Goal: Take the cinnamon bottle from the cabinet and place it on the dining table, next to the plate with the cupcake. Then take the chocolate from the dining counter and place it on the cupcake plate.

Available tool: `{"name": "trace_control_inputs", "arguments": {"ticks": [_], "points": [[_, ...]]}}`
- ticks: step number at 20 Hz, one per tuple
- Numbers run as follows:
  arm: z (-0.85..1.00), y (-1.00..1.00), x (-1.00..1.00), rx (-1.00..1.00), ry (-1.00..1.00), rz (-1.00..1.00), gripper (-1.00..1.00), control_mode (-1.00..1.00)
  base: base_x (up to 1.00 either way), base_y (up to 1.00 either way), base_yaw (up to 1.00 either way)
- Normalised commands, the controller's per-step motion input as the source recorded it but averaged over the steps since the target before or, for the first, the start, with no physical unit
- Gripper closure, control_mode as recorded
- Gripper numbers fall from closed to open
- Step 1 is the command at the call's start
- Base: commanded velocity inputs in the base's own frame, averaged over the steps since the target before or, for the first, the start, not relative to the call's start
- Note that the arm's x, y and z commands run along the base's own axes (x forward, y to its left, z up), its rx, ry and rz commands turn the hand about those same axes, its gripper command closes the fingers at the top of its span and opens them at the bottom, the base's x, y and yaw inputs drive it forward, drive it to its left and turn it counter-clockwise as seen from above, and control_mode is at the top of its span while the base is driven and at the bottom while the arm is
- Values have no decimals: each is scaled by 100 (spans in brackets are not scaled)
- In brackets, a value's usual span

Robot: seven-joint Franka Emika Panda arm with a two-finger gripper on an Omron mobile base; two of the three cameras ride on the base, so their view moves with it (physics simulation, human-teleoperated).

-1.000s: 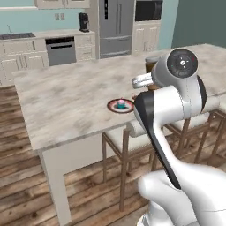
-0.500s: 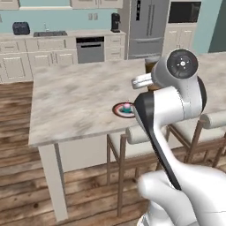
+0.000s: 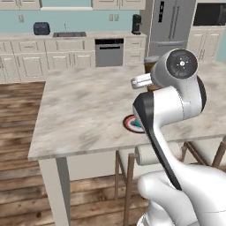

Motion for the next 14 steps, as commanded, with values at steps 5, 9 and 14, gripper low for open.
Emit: {"name": "trace_control_inputs", "arguments": {"ticks": [5, 9, 14], "points": [[0, 0, 0, 0, 0, 0, 100, 100, 59, -13, 15], [-14, 0, 8, 3, 6, 1, 100, -100, 15, 0, 1], [-30, -10, 37, 3, 3, 0, 100, -100, 0, 0, 0]]}}
